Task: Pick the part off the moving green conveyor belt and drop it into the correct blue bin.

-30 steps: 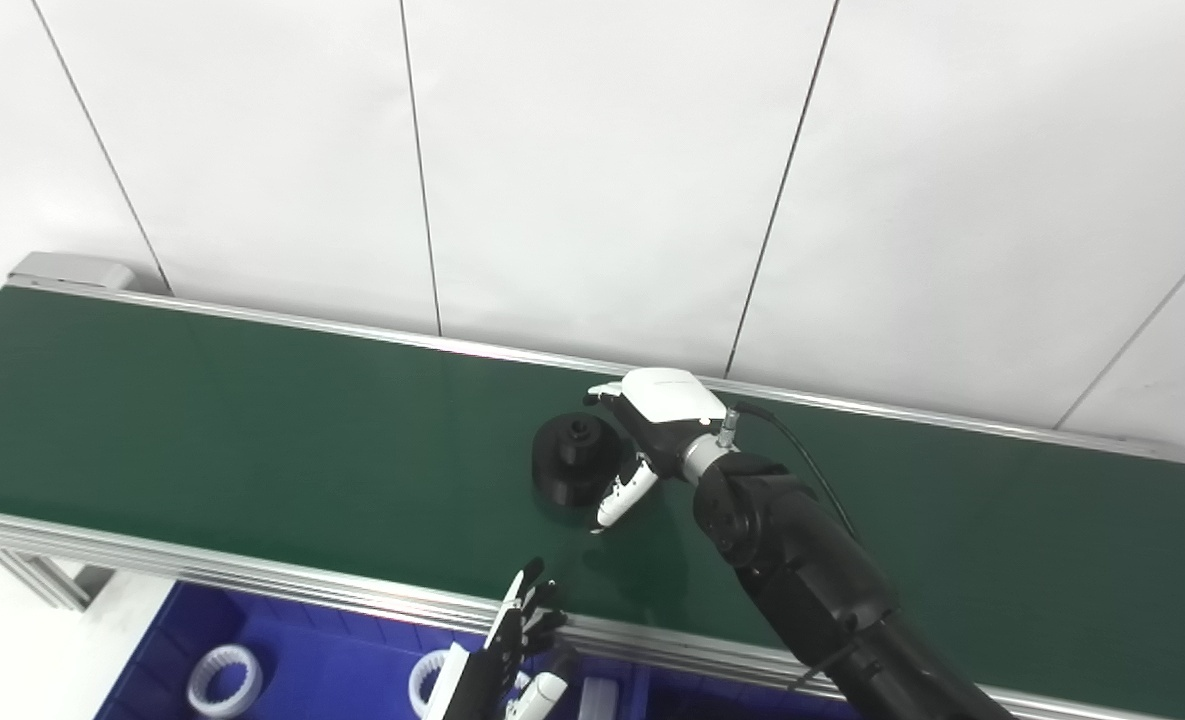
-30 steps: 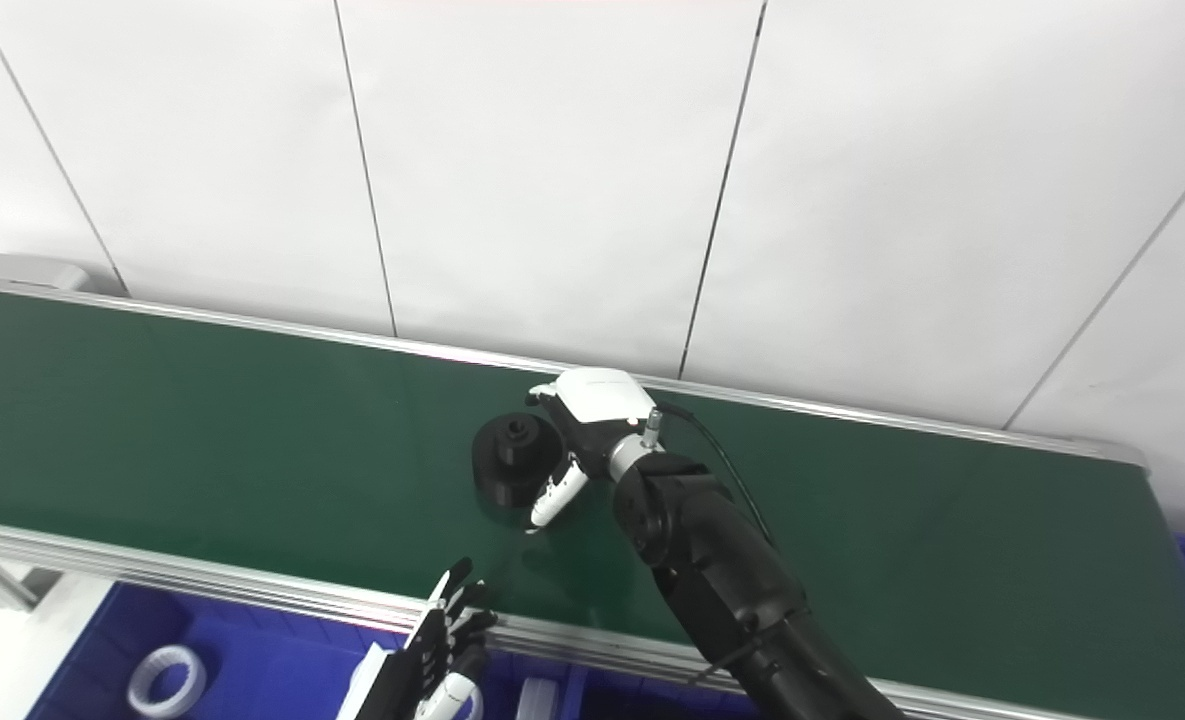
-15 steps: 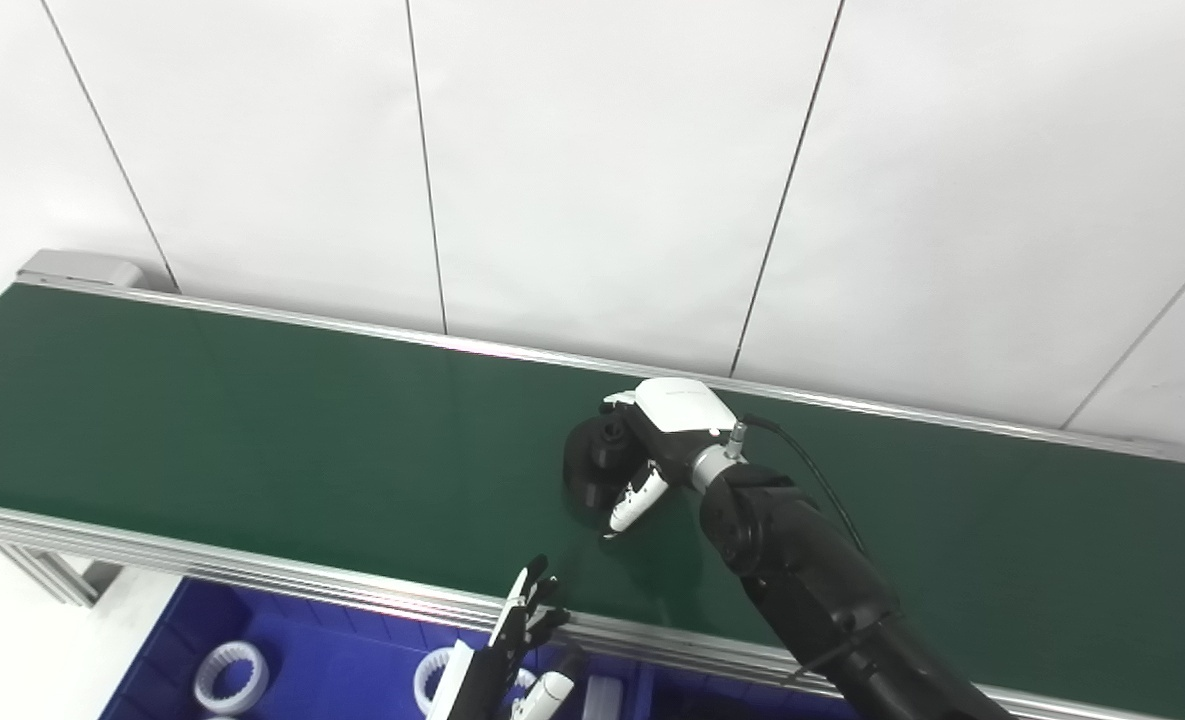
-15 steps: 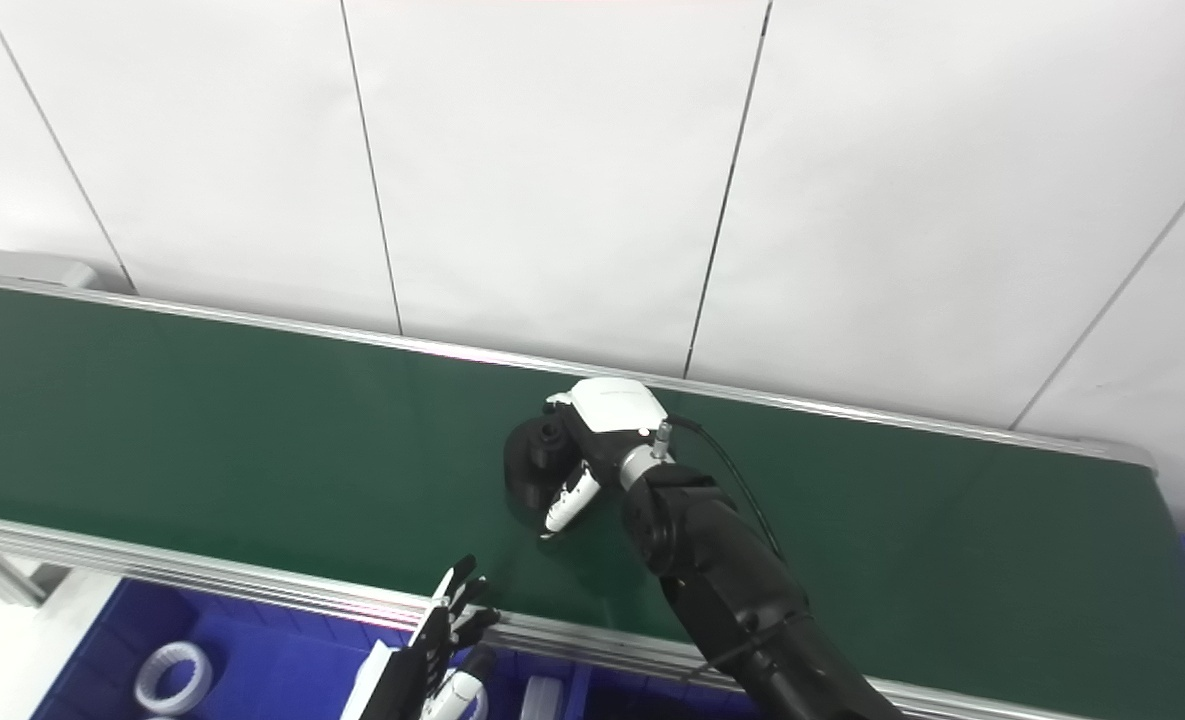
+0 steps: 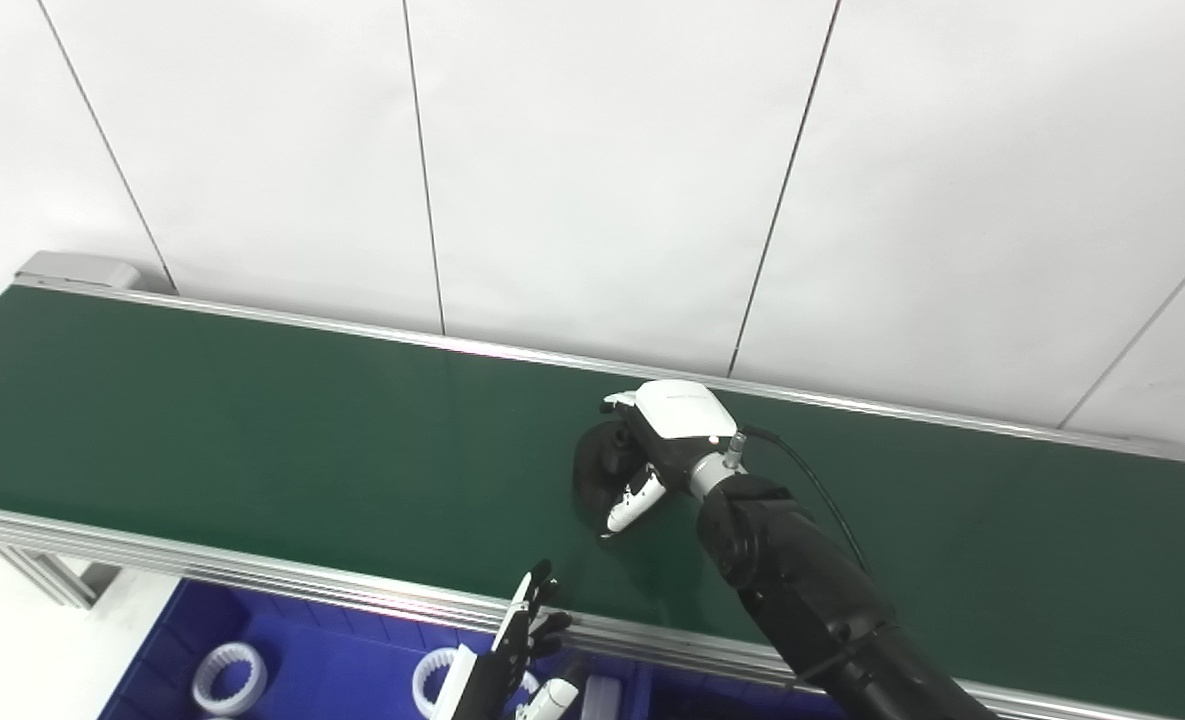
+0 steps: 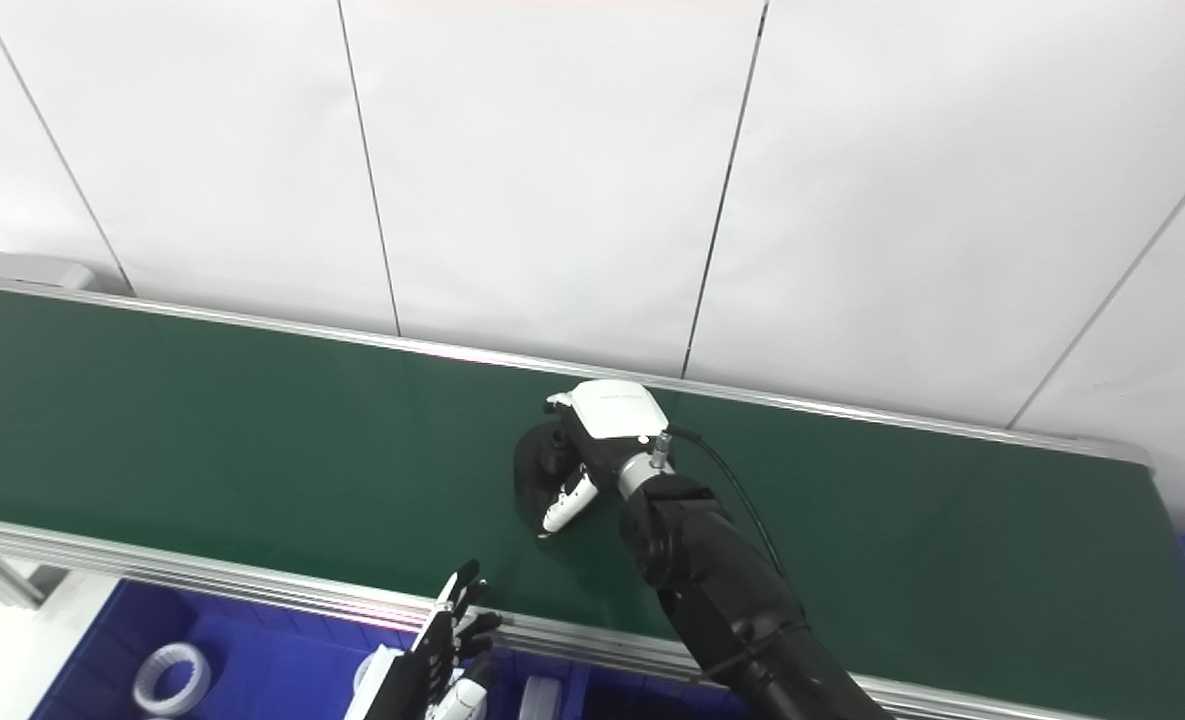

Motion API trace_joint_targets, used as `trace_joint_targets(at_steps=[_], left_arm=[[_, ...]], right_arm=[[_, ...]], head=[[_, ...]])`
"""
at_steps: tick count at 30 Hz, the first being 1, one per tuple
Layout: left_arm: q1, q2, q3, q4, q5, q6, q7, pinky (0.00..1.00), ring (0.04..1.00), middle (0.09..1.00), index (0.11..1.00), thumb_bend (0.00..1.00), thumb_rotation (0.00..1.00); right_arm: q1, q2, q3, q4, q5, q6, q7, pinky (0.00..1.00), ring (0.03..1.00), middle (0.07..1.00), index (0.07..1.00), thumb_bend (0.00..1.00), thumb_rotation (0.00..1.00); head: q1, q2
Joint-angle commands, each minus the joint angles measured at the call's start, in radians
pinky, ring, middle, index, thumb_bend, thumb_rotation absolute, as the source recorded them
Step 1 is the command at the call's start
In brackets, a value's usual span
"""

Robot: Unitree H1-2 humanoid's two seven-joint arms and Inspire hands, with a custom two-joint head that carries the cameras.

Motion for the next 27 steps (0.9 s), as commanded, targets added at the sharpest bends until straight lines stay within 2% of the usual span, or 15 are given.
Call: trace_joint_targets(at_steps=[1, 10, 13, 14, 15, 16, 17, 18, 20, 21, 22, 24, 27], left_arm=[[0.052, -0.107, -0.098, -0.025, 0.003, -0.017, 0.0, 0.84, 0.88, 0.971, 1.0, 0.51, 0.86], [0.049, -0.106, -0.101, -0.023, -0.007, -0.014, -0.004, 0.83, 0.878, 0.969, 1.0, 0.51, 0.84], [0.047, -0.108, -0.101, -0.021, -0.008, -0.014, -0.003, 0.83, 0.88, 0.967, 1.0, 0.5, 0.84], [0.046, -0.108, -0.101, -0.02, -0.007, -0.014, -0.003, 0.83, 0.88, 0.969, 1.0, 0.49, 0.84], [0.046, -0.109, -0.1, -0.018, -0.008, -0.016, -0.002, 0.84, 0.88, 0.968, 1.0, 0.49, 0.84], [0.045, -0.109, -0.1, -0.017, -0.008, -0.017, -0.002, 0.84, 0.878, 0.967, 1.0, 0.49, 0.84], [0.044, -0.109, -0.099, -0.016, -0.008, -0.018, -0.001, 0.84, 0.878, 0.967, 1.0, 0.49, 0.84], [0.044, -0.109, -0.099, -0.017, -0.008, -0.016, -0.001, 0.84, 0.88, 0.967, 1.0, 0.49, 0.83], [0.045, -0.11, -0.099, -0.019, -0.005, -0.01, 0.0, 0.84, 0.875, 0.964, 1.0, 0.5, 0.83], [0.046, -0.11, -0.099, -0.02, -0.005, -0.008, 0.0, 0.83, 0.872, 0.963, 1.0, 0.5, 0.84], [0.046, -0.109, -0.099, -0.021, -0.006, -0.008, -0.001, 0.83, 0.871, 0.962, 1.0, 0.5, 0.84], [0.046, -0.108, -0.099, -0.019, -0.01, -0.012, -0.002, 0.82, 0.871, 0.963, 1.0, 0.5, 0.84], [0.047, -0.104, -0.099, -0.026, -0.003, -0.004, -0.003, 0.82, 0.87, 0.963, 1.0, 0.49, 0.84]], right_arm=[[-0.005, 0.035, 0.017, -0.01, 0.028, -0.086, 0.002, 0.5, 0.719, 0.866, 0.835, 1.0, 0.27], [0.004, 0.028, 0.021, -0.037, 0.026, -0.128, -0.018, 0.47, 0.665, 0.811, 0.797, 1.0, 0.25], [0.004, 0.026, 0.022, -0.043, 0.034, -0.163, -0.031, 0.4, 0.561, 0.737, 0.769, 0.96, 0.24], [0.002, 0.026, 0.023, -0.04, 0.035, -0.178, -0.039, 0.36, 0.487, 0.648, 0.733, 0.92, 0.22], [-0.001, 0.027, 0.025, -0.033, 0.033, -0.188, -0.045, 0.35, 0.471, 0.616, 0.712, 0.9, 0.21], [-0.005, 0.03, 0.027, -0.022, 0.033, -0.194, -0.048, 0.36, 0.464, 0.577, 0.655, 0.84, 0.14], [-0.009, 0.034, 0.027, -0.01, 0.033, -0.192, -0.044, 0.36, 0.464, 0.577, 0.655, 0.84, 0.14], [-0.013, 0.039, 0.026, 0.006, 0.036, -0.191, -0.04, 0.35, 0.448, 0.511, 0.571, 0.66, 0.06], [-0.027, 0.046, 0.034, 0.043, 0.031, -0.171, -0.017, 0.31, 0.391, 0.465, 0.518, 0.56, 0.01], [-0.037, 0.047, 0.046, 0.059, 0.019, -0.148, 0.006, 0.3, 0.404, 0.469, 0.514, 0.54, 0.01], [-0.048, 0.049, 0.061, 0.073, 0.002, -0.115, 0.039, 0.28, 0.407, 0.467, 0.512, 0.53, 0.0], [-0.067, 0.047, 0.088, 0.088, -0.022, -0.057, 0.108, 0.32, 0.425, 0.514, 0.493, 0.52, 0.0], [-0.078, 0.035, 0.108, 0.082, -0.03, -0.021, 0.176, 0.36, 0.435, 0.543, 0.483, 0.51, 0.0]], head=[[0.0, 0.003], [-0.006, 0.005], [-0.005, 0.004], [-0.005, 0.004], [-0.006, 0.003], [-0.007, 0.004], [-0.007, 0.004], [-0.006, 0.004], [-0.006, 0.005], [-0.006, 0.005], [-0.008, 0.005], [-0.008, 0.005], [-0.011, 0.007]])
